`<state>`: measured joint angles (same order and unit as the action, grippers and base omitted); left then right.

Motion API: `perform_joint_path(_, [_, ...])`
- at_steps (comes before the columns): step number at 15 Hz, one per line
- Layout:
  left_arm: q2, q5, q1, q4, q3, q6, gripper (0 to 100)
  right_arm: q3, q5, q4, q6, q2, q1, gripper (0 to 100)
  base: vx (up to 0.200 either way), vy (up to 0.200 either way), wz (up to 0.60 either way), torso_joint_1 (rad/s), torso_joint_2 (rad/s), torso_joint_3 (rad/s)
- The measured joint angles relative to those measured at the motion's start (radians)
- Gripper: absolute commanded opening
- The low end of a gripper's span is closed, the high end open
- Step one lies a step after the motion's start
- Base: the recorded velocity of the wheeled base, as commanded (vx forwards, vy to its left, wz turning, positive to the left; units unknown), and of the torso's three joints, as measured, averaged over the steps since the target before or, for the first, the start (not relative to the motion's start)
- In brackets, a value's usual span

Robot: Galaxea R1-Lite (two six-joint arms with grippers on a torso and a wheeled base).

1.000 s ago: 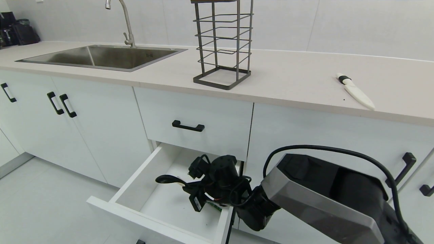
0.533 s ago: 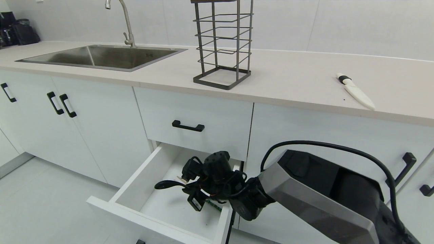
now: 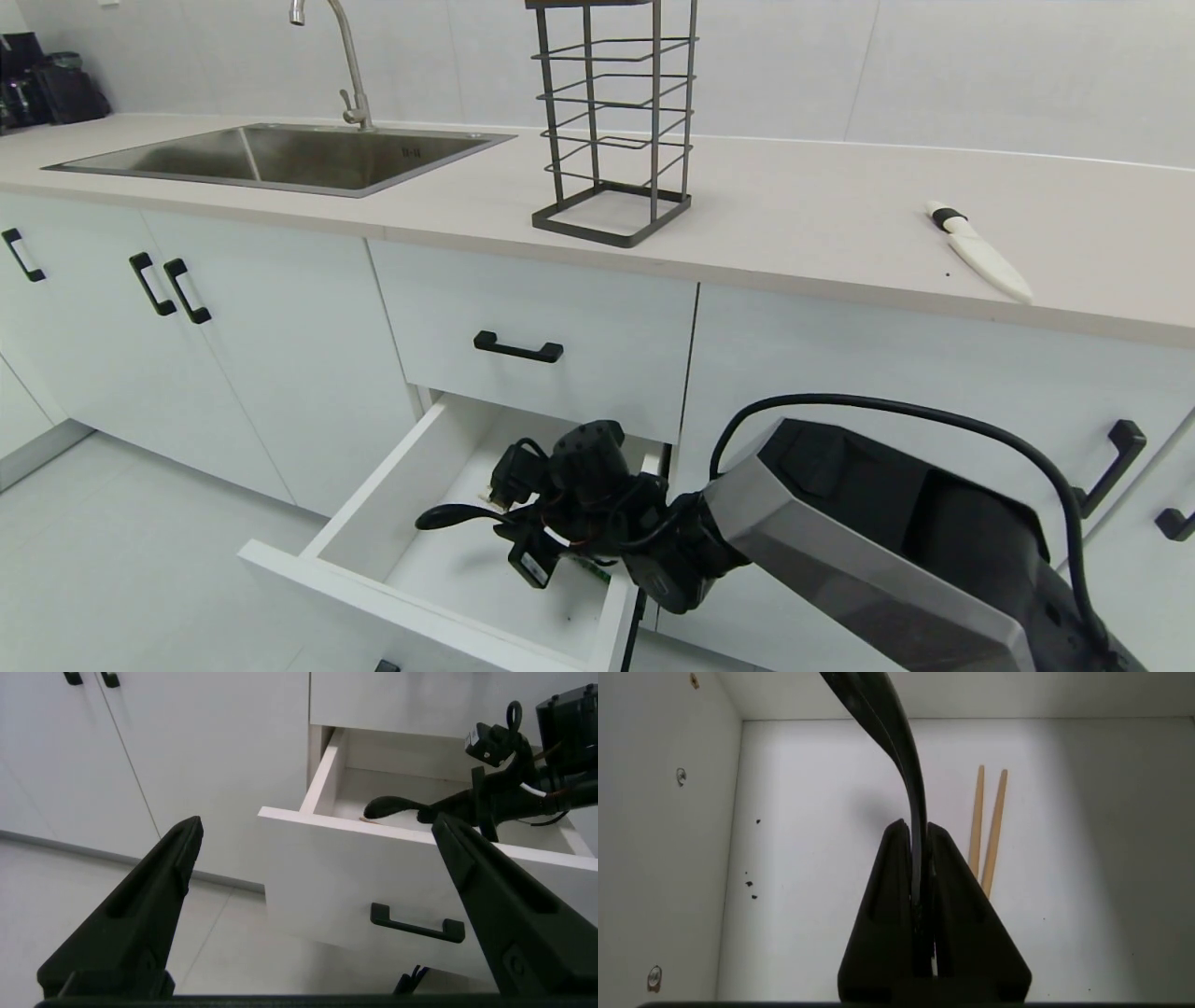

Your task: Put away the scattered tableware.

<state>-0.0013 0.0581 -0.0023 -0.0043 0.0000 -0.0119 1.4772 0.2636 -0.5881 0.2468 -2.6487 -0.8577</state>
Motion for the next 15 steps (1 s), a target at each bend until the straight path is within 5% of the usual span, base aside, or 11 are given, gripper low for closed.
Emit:
perform_joint_path(1, [0.0, 0.0, 0.0, 0.0, 0.0, 0.0, 100, 0.0, 0.0, 0.006, 0.0, -0.001, -0.002, 0, 0.0, 0.0, 0.0, 0.0, 0.0, 0.0])
perform_joint_path(2, [0.0, 0.0, 0.001, 0.0, 0.0, 0.0, 100, -0.001, 0.0, 0.01, 0.0, -0.002, -0.003, 100, 0.0, 0.0, 0.0, 0.0, 0.0, 0.0])
perform_joint_path(11, [0.0, 0.0, 0.0, 0.0, 0.0, 0.0, 100, -0.015, 0.0, 0.011, -0.001, 0.058, -0.006, 100, 0.0, 0.0, 0.0, 0.0, 0.0, 0.0])
perform_joint_path(15, [0.0, 0.0, 0.001, 0.0, 0.0, 0.0, 100, -0.123, 0.0, -0.035, -0.001, 0.191, -0.024, 100, 0.0, 0.0, 0.0, 0.0, 0.0, 0.0])
